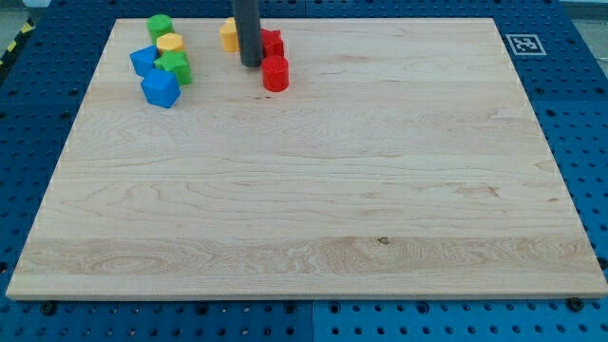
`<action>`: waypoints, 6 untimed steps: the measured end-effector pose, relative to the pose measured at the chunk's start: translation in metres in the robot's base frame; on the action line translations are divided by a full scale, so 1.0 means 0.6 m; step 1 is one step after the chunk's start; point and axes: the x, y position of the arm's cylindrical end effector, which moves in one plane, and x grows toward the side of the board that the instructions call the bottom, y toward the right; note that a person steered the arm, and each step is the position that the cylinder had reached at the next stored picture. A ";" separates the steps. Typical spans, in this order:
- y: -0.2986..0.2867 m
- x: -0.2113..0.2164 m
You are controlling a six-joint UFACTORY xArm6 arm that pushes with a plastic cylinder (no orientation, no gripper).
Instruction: Slide the red circle down a bit
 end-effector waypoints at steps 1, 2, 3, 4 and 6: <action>0.018 0.000; 0.049 0.000; 0.061 -0.001; 0.041 -0.001; 0.025 0.063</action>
